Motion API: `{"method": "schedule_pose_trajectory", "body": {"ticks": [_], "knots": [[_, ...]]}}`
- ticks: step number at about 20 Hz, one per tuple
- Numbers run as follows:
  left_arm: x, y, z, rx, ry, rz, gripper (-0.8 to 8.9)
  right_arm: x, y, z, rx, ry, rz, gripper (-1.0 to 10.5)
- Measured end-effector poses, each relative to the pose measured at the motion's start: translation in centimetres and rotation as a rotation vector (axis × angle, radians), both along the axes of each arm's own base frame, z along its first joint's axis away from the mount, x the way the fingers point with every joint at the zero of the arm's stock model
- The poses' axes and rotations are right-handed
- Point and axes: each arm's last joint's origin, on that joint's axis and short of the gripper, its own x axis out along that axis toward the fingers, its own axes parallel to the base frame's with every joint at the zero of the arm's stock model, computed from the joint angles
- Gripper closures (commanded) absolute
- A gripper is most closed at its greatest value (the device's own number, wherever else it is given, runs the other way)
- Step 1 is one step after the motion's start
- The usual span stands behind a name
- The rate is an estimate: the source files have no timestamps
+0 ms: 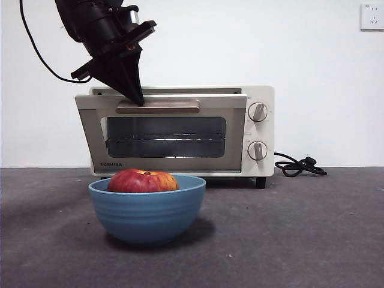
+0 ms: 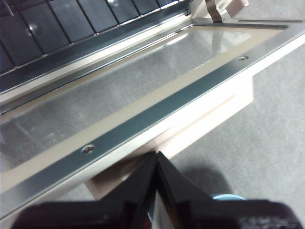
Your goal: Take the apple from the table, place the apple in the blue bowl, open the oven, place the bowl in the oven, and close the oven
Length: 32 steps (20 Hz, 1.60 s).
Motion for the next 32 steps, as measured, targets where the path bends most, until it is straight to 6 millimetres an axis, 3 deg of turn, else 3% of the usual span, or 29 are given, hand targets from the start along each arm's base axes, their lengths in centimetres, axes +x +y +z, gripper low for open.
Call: {"method": "schedule_pose_trajectory", "body": {"ticks": [4, 10, 21, 29, 32], "knots": [[-1.7, 0.1, -1.4, -0.04, -0.057, 0.015, 8.19, -0.1, 0.0, 0.0, -0.004, 0.008, 0.004, 9.5], [-5.6, 1.4, -5.8, -0.056, -0.06, 0.106, 8.19, -0.1, 0.0, 0.0, -0.004, 0.005, 0.006, 9.5], [-7.3, 1.2, -9.0, -0.026, -0.035, 0.125, 8.19, -0.1, 0.0, 0.0, -0.007, 0.005, 0.01, 9.5], [-7.9, 0.5, -9.0, -0.03, -0.016, 0.108, 8.19, -0.1, 0.0, 0.0, -0.006, 0.005, 0.009, 9.5], [-9.6, 0.6, -6.6, -0.057, -0.064, 0.088, 8.19, 0.1, 0.0, 0.0, -0.004, -0.002, 0.008, 9.5]]}}
